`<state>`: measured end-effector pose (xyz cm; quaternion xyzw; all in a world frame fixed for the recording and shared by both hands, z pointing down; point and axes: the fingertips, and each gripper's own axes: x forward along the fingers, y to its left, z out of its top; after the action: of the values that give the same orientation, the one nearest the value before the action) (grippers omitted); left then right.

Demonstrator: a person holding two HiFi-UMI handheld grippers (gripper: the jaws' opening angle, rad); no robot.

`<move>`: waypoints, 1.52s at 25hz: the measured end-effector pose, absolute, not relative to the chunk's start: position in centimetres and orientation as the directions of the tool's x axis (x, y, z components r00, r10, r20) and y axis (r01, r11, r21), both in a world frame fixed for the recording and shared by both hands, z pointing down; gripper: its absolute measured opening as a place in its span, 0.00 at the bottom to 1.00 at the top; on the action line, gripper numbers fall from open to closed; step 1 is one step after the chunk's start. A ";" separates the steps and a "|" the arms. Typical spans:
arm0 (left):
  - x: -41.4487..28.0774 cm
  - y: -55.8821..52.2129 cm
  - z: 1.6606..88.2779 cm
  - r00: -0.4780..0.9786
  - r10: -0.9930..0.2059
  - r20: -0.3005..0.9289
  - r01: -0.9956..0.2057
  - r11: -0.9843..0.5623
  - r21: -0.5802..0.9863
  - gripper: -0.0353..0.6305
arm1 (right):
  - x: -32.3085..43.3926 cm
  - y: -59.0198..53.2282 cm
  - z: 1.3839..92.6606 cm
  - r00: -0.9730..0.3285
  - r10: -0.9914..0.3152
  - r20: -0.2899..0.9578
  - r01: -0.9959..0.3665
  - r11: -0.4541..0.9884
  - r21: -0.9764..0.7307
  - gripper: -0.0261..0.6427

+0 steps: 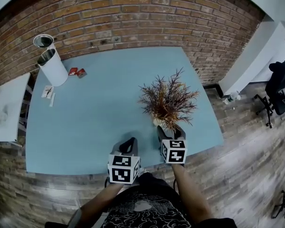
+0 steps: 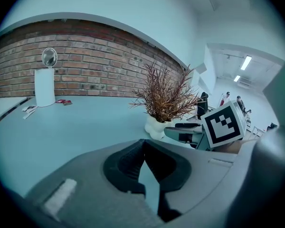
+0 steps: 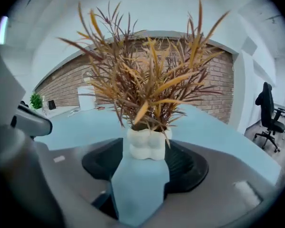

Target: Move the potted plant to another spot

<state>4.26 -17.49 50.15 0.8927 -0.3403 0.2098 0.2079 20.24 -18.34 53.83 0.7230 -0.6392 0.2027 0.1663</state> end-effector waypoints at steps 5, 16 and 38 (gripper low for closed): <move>3.9 -16.2 50.1 0.676 -0.527 0.515 -0.699 -0.679 0.223 0.04 | 18.5 -16.8 52.5 0.076 -0.869 0.489 -0.995 -0.098 -0.020 0.36; 2.4 -13.9 49.1 0.651 -0.591 0.476 -0.733 -0.652 0.193 0.04 | 13.8 -14.3 49.1 -0.012 -0.898 0.441 -1.000 -0.001 -0.029 0.16; -0.7 -11.0 46.0 0.595 -0.685 0.421 -0.786 -0.606 0.125 0.04 | 5.9 -10.5 45.4 -0.187 -0.896 0.402 -0.982 0.176 -0.063 0.05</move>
<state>-0.67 -11.05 46.02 0.8802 -0.4177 0.1678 0.1504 5.86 -10.50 45.42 0.6226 -0.7543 0.1557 0.1382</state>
